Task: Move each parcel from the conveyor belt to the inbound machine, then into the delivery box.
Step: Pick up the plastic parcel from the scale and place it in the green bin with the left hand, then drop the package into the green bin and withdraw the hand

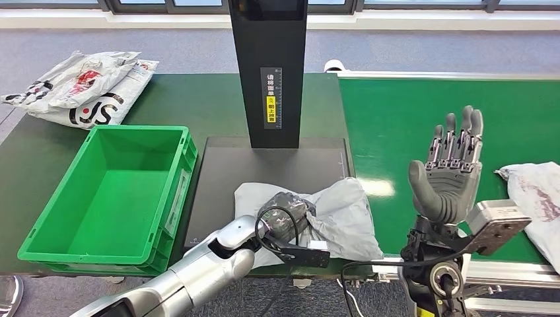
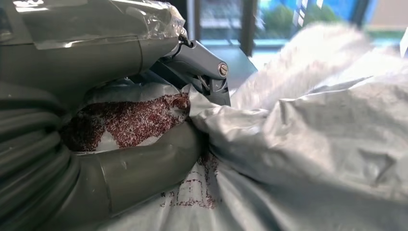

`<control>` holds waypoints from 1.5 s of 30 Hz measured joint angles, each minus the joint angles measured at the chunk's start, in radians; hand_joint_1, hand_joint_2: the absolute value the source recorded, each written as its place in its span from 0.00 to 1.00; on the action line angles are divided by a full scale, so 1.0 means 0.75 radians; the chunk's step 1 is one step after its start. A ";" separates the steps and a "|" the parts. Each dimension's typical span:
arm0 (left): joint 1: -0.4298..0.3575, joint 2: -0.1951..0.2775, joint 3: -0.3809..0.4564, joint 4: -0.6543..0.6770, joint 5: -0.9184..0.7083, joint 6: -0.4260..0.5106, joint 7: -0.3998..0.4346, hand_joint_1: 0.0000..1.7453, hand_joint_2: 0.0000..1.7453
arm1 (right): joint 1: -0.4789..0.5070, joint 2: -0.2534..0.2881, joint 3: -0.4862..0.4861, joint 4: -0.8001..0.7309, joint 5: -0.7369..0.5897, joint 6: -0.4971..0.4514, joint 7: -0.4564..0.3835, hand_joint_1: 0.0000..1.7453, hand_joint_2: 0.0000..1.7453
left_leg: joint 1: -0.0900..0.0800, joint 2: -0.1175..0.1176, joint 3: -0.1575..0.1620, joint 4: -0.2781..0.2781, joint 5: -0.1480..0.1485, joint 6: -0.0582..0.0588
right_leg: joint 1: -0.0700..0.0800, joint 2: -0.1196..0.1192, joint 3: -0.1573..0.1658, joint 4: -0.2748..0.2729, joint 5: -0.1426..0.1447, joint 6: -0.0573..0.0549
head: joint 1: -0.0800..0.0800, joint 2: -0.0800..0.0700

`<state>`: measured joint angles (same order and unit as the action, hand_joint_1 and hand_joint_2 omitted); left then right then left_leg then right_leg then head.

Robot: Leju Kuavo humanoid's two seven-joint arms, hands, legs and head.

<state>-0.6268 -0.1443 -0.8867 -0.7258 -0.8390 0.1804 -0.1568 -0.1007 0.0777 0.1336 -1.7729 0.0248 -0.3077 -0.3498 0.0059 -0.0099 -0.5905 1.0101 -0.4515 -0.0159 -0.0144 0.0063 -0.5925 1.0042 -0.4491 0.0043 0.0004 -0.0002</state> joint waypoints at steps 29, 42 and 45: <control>0.193 0.519 0.900 -1.018 -0.655 0.281 0.306 1.00 1.00 | 0.097 0.005 -0.114 -0.063 -0.009 -0.064 0.002 0.00 1.00 | 0.002 0.003 -0.002 -0.001 0.001 -0.002 | 0.002 0.004 -0.003 0.001 -0.001 -0.001 | 0.000 0.000; 0.424 0.602 1.137 -1.131 -0.790 0.276 0.367 1.00 1.00 | 0.114 -0.005 -0.117 -0.063 -0.032 -0.071 0.004 0.00 1.00 | 0.001 0.007 -0.001 -0.001 -0.001 -0.003 | 0.002 0.010 -0.005 0.001 -0.001 -0.002 | 0.000 0.000; 0.524 0.605 1.195 -1.162 -0.826 0.255 0.372 1.00 1.00 | 0.114 -0.006 -0.117 -0.063 -0.032 -0.062 0.006 0.00 1.00 | 0.001 0.007 -0.002 -0.001 -0.001 -0.003 | 0.003 0.010 -0.006 0.001 -0.002 -0.002 | 0.000 0.000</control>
<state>-0.2339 0.3097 0.0093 -1.5972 -1.4581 0.3719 0.1221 -0.0152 0.0729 0.0462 -1.8200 0.0010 -0.3544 -0.3451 0.0068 -0.0047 -0.5922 1.0095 -0.4525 -0.0181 -0.0121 0.0135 -0.5966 1.0047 -0.4504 0.0025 0.0002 -0.0001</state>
